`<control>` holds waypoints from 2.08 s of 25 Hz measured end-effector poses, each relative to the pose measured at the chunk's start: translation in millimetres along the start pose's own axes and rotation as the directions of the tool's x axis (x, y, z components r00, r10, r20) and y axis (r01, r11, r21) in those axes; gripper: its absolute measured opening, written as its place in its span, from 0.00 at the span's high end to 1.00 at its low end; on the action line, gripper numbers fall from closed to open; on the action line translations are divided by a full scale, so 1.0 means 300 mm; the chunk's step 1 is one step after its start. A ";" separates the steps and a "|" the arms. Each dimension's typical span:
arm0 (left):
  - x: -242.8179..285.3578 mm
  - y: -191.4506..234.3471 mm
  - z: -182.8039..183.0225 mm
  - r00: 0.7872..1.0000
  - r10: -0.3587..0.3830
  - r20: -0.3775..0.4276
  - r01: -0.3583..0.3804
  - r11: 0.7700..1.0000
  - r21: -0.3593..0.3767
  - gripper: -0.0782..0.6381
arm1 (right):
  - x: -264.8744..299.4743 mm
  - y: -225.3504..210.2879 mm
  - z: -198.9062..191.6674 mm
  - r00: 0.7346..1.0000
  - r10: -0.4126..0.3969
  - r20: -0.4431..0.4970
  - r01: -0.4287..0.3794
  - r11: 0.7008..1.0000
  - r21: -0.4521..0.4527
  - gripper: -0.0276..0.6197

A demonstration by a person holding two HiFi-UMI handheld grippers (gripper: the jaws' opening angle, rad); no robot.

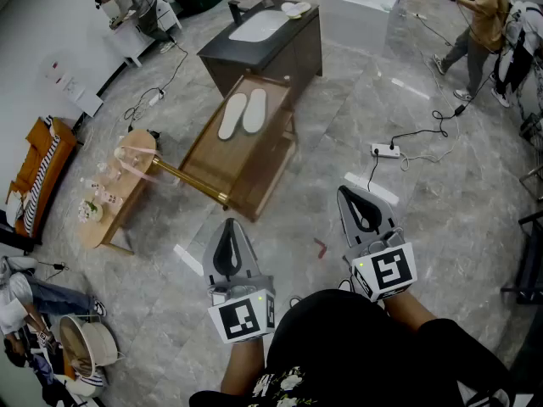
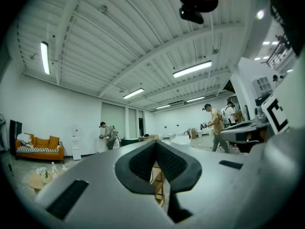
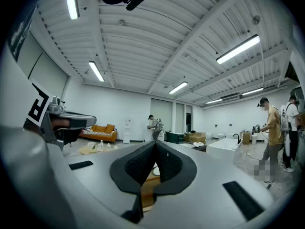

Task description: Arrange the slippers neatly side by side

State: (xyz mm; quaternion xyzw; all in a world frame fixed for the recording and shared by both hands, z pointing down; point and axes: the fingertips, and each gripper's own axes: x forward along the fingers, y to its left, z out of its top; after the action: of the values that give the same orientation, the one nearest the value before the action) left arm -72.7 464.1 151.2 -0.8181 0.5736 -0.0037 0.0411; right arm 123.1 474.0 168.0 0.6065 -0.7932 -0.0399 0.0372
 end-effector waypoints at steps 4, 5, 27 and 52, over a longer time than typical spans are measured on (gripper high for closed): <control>-0.002 0.006 -0.010 1.000 0.005 -0.006 -0.005 1.000 0.005 0.89 | 0.001 0.012 0.002 1.000 0.004 0.006 -0.004 1.000 0.002 0.97; -0.006 0.002 -0.011 1.000 0.006 -0.009 -0.006 1.000 0.005 0.89 | -0.007 0.013 0.005 1.000 0.007 0.017 -0.007 1.000 0.006 0.97; -0.129 -0.164 -0.173 0.980 0.150 -0.130 -0.153 0.988 -0.017 0.89 | -0.153 -0.162 -0.199 0.983 0.170 -0.070 -0.165 0.984 0.072 0.97; 0.090 -0.145 -0.136 0.994 0.064 -0.086 -0.066 0.998 -0.019 0.89 | -0.022 -0.172 -0.220 0.985 0.155 -0.073 -0.149 0.985 0.086 0.97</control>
State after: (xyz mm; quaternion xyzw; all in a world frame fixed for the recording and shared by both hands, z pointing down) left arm -24.8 450.8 193.9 -0.7986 0.6010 -0.0308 0.0078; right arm 181.4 465.8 228.0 0.5464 -0.8360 0.0191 0.0471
